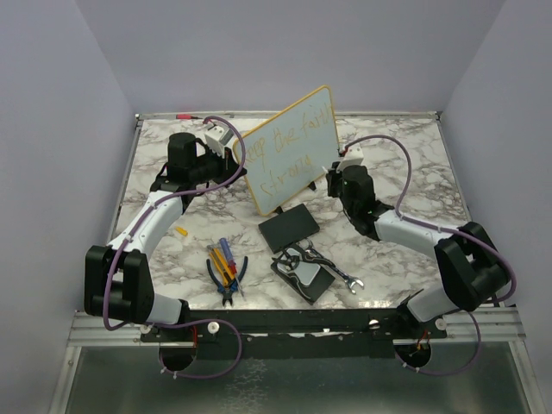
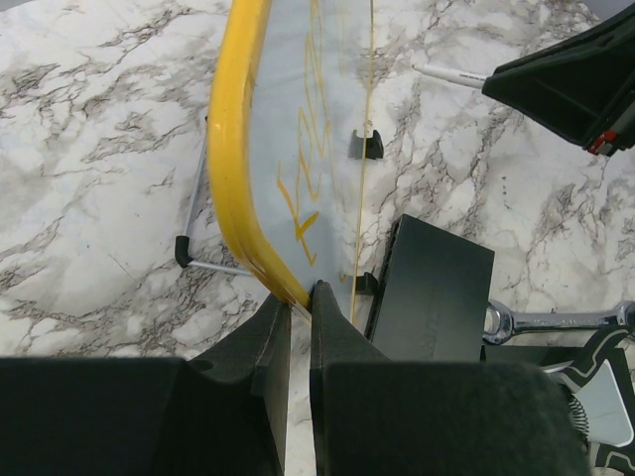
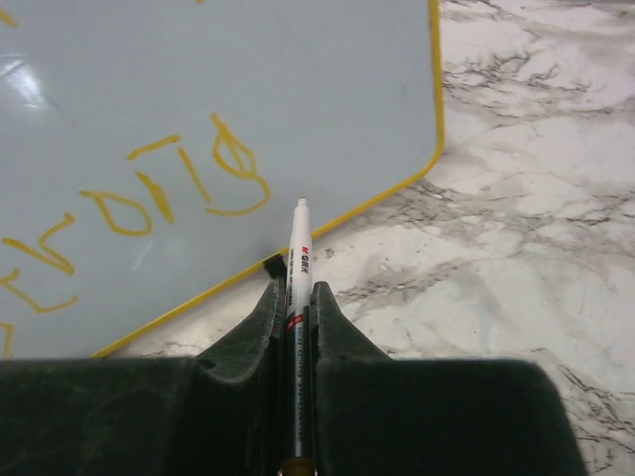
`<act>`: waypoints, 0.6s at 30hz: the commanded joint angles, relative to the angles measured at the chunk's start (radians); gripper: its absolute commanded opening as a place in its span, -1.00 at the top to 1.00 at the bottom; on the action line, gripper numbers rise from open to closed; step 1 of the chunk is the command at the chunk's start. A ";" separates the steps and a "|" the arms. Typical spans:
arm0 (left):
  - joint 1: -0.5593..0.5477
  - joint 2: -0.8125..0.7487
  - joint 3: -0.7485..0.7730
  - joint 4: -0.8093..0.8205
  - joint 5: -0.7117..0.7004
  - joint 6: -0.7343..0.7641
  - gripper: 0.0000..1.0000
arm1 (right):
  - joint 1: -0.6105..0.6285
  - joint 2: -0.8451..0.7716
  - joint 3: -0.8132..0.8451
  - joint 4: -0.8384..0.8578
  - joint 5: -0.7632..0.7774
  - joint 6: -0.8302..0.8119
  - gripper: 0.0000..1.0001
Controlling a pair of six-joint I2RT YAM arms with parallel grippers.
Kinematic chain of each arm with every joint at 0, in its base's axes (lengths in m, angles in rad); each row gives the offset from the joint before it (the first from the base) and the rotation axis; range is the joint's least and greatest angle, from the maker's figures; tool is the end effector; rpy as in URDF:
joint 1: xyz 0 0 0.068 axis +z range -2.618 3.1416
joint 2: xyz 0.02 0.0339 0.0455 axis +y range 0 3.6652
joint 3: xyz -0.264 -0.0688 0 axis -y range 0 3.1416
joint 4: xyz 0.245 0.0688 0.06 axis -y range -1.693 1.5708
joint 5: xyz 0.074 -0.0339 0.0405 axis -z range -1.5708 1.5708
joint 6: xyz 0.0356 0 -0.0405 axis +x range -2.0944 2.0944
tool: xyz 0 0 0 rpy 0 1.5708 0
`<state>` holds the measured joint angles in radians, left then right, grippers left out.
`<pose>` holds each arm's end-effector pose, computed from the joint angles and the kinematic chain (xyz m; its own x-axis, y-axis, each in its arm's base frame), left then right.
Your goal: Write a sentence on the whiteboard
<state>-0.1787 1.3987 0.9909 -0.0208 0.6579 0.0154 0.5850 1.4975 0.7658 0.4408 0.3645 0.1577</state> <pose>0.3075 -0.0777 0.2891 -0.3983 0.0843 -0.9134 0.6942 0.6786 -0.2401 0.2786 0.1693 0.2270 -0.2725 -0.0045 -0.9622 -0.1908 0.9804 0.0495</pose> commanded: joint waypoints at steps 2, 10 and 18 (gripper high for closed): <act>-0.023 0.015 -0.038 -0.103 0.010 0.042 1.00 | -0.080 -0.003 -0.016 0.028 -0.152 0.024 0.99; -0.022 0.020 -0.038 -0.103 0.007 0.043 1.00 | -0.141 0.046 0.011 0.086 -0.271 0.057 0.99; -0.022 0.023 -0.037 -0.103 0.007 0.044 1.00 | -0.156 0.078 0.026 0.105 -0.302 0.064 0.99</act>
<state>-0.1787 1.3987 0.9909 -0.0212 0.6579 0.0158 0.4397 1.5513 0.7609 0.5037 0.1066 0.2100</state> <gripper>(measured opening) 0.102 0.095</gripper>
